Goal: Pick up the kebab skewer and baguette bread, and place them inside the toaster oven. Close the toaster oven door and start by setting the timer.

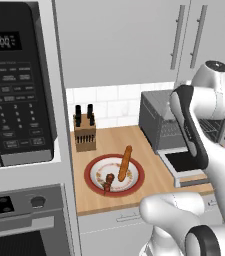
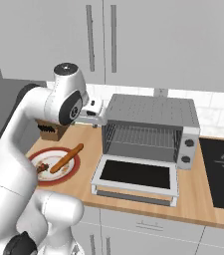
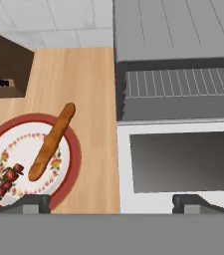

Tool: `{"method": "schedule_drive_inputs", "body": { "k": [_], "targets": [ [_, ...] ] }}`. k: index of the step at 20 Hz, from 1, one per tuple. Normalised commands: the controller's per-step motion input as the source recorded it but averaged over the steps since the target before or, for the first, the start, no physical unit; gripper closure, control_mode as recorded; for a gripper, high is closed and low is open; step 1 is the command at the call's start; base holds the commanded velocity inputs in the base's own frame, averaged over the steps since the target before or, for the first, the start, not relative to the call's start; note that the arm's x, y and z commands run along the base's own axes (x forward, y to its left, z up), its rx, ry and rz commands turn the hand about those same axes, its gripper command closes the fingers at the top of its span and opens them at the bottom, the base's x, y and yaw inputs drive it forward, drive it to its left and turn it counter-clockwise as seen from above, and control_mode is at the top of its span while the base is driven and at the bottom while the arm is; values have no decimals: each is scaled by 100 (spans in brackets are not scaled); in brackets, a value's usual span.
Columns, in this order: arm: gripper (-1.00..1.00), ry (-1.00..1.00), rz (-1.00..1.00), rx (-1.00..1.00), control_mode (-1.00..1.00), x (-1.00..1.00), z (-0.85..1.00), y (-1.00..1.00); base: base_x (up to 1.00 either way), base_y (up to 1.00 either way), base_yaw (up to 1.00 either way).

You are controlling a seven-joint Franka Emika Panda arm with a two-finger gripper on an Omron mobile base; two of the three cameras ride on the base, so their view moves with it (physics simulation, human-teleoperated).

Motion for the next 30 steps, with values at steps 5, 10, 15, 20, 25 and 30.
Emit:
{"method": "schedule_drive_inputs", "body": {
  "k": [5, 10, 15, 20, 25, 30],
  "targets": [
    [-100, -13, 0, 0, -100, 0, 0, -55, 0, 0, 0],
    [-100, -15, 0, 0, -100, 3, 0, -51, 0, 0, 0],
    [-100, -18, 0, 1, -100, 8, -15, -57, 0, 0, 0],
    [-100, -15, 0, 1, -100, 0, -42, -68, 0, 0, 0],
    [-100, -13, 2, 0, -100, 0, -56, -47, 0, 0, 0],
    [-100, -7, 0, 0, -100, 20, -29, -5, 0, 0, 0]
  ]
}}
